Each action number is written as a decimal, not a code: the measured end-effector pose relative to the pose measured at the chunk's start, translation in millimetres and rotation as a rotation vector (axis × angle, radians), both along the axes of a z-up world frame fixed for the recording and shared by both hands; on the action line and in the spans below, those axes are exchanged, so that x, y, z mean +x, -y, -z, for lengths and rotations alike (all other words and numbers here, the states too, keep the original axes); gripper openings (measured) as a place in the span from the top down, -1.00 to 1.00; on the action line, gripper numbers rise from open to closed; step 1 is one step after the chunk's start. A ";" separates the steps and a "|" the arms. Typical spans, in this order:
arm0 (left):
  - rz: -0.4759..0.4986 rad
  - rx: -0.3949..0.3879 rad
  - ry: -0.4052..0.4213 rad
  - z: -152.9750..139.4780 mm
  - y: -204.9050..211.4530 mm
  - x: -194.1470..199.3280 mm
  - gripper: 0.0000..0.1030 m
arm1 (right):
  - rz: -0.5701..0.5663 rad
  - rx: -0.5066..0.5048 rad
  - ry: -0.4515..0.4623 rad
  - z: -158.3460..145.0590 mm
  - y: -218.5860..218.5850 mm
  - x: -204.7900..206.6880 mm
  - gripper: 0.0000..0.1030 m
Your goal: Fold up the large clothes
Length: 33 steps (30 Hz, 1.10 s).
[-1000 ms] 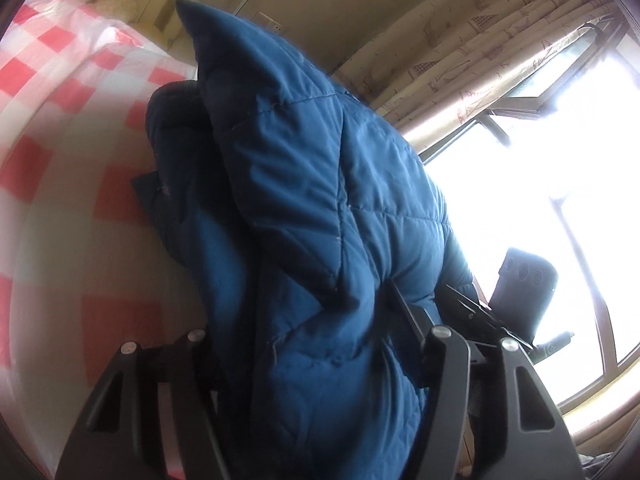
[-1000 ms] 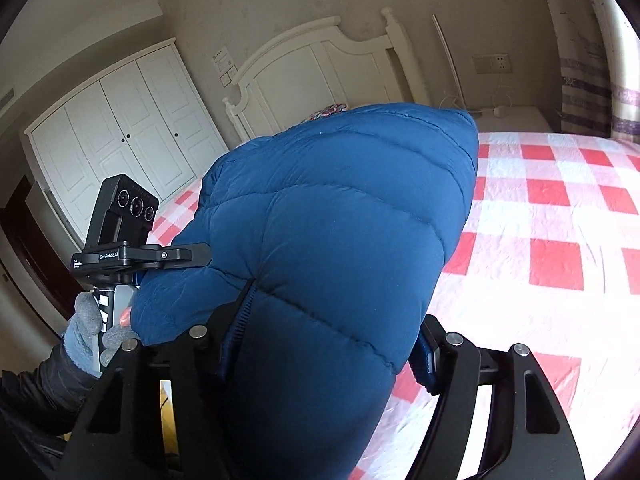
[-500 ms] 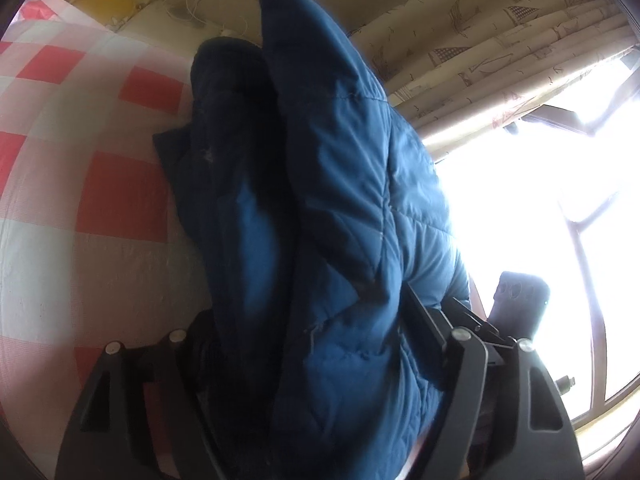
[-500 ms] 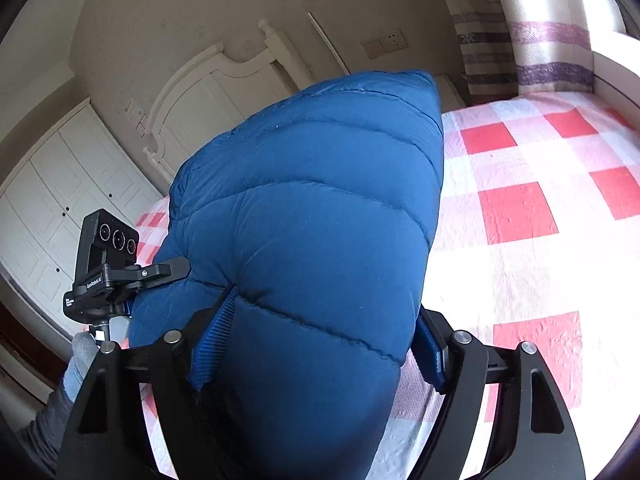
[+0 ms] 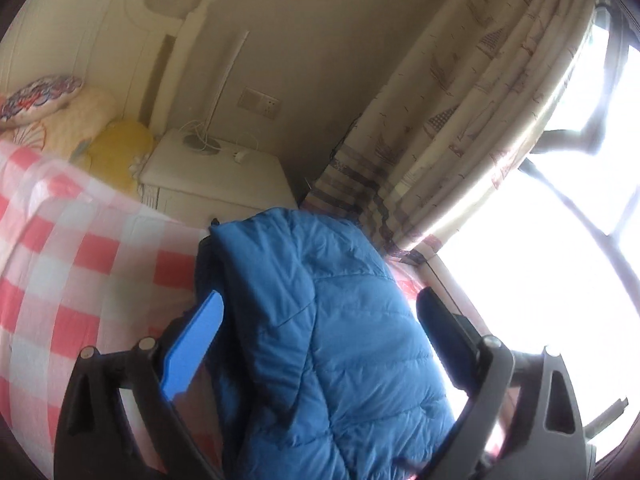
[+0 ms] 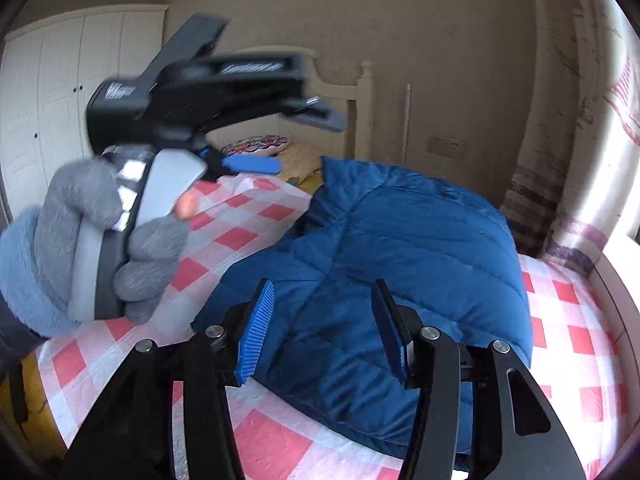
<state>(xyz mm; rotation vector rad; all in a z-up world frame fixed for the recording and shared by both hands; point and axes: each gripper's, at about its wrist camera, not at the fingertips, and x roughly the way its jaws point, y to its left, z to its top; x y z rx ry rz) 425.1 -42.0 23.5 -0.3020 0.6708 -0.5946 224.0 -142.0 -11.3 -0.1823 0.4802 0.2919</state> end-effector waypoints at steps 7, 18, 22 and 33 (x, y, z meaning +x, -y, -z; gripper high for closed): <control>0.007 0.243 -0.270 65.8 43.7 58.7 -0.97 | -0.077 -0.112 -0.107 50.5 -45.0 21.4 0.11; -0.136 0.301 -0.016 40.5 0.5 -22.0 -0.96 | 0.050 0.086 -0.016 7.8 32.0 -22.7 0.12; -0.226 0.421 0.130 29.2 5.7 -76.2 -0.96 | 0.226 0.200 -0.086 23.0 94.2 -18.2 0.11; -0.352 0.460 0.295 -0.5 -5.6 -212.1 -0.96 | 0.118 0.312 -0.023 -3.4 88.9 -110.3 -0.50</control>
